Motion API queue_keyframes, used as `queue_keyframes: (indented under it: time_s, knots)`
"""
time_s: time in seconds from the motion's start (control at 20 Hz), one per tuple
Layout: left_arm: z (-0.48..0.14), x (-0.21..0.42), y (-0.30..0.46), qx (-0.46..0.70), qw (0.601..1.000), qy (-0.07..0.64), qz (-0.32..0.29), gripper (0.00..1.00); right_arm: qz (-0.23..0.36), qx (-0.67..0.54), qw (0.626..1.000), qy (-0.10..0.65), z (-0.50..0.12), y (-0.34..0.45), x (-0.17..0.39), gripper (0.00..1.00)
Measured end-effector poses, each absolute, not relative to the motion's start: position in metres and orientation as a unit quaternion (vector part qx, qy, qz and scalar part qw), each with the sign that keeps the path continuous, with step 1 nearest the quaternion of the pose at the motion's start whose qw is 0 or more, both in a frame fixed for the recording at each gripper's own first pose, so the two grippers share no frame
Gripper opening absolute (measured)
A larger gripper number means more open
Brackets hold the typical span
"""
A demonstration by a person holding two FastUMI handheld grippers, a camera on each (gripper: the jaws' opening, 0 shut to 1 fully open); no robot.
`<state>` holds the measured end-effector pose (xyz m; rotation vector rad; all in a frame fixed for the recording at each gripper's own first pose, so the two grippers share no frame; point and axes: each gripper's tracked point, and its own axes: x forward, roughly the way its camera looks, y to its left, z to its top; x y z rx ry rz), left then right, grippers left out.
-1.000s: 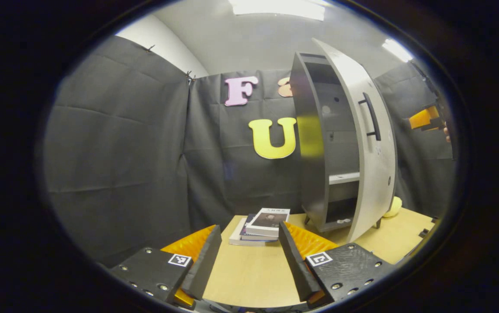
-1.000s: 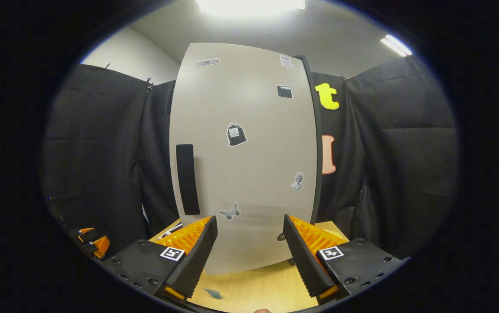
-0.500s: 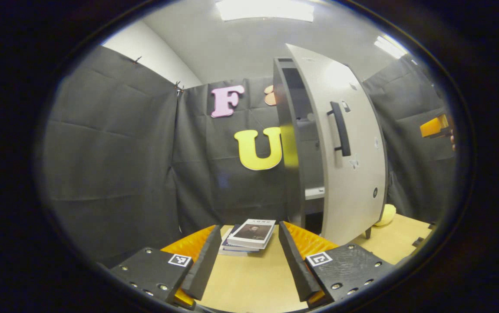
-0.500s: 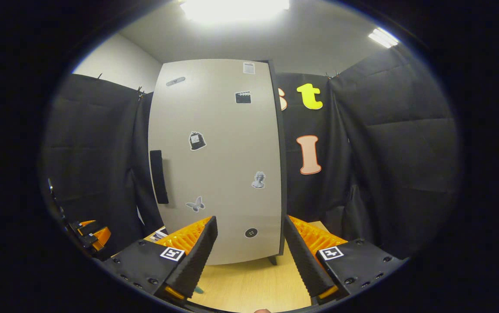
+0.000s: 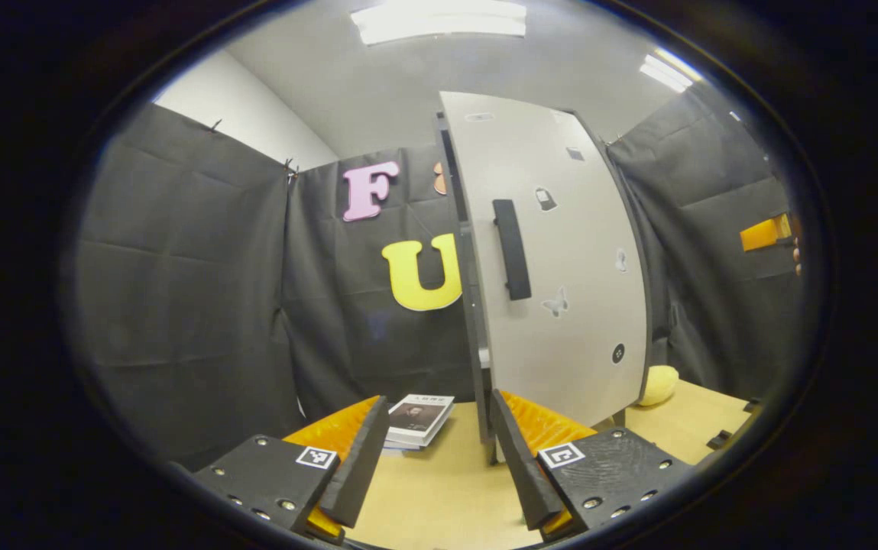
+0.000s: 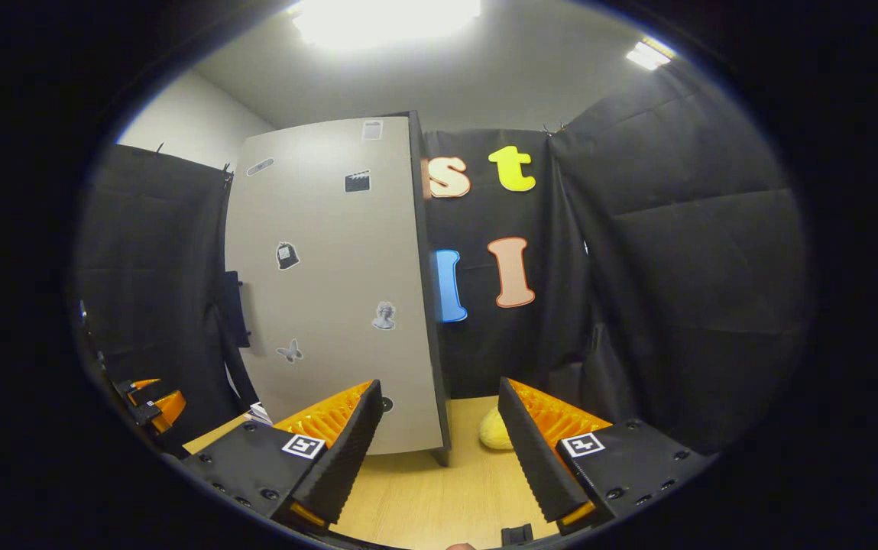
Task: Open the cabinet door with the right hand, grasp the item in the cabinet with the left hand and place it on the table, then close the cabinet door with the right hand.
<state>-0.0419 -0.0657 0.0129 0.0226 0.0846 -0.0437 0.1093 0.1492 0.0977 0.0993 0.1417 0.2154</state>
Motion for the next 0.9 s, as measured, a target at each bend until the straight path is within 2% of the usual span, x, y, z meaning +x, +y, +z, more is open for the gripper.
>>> queue_keyframes:
  time_s: [0.35,0.4,0.45,0.9]
  knots:
    - [0.034,-0.033,-0.091,0.017,0.999,0.035,-0.027,0.8,0.085,0.051,0.994,0.051,0.09,0.129,0.115,0.96]
    - [0.037,-0.034,-0.094,0.016,0.999,0.031,-0.029,0.8,0.082,0.051,0.994,0.049,0.089,0.126,0.116,0.92]
    - [0.041,-0.033,-0.097,0.016,0.999,0.029,-0.03,0.8,0.079,0.049,0.995,0.045,0.088,0.123,0.117,0.96]
    - [0.047,-0.038,-0.101,0.002,0.999,0.02,-0.036,0.8,0.071,0.023,0.997,0.027,0.087,0.114,0.121,0.96]
